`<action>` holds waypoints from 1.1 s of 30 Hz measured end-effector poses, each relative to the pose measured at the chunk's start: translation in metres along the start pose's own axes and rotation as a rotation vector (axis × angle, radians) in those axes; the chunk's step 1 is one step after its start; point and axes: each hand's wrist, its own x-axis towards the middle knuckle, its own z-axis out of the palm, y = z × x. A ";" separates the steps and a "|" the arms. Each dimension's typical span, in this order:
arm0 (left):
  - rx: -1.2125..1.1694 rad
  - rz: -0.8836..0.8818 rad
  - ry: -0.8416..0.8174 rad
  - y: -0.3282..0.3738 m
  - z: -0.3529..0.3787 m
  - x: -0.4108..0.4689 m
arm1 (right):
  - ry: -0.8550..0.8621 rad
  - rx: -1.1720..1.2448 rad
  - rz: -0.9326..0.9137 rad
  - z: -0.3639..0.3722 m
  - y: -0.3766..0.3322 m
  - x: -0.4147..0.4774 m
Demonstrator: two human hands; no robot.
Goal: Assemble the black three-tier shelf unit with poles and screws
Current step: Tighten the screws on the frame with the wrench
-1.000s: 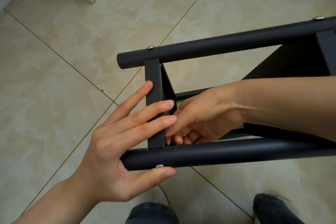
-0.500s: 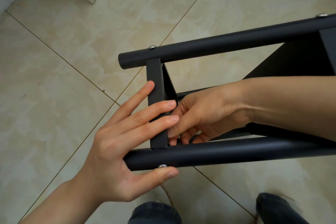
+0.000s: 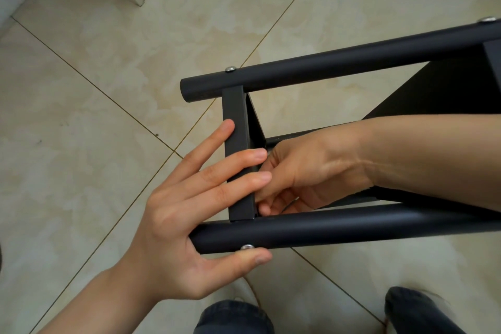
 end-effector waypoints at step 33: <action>0.001 0.000 -0.017 0.000 0.000 -0.001 | -0.060 -0.062 0.029 -0.006 -0.004 -0.006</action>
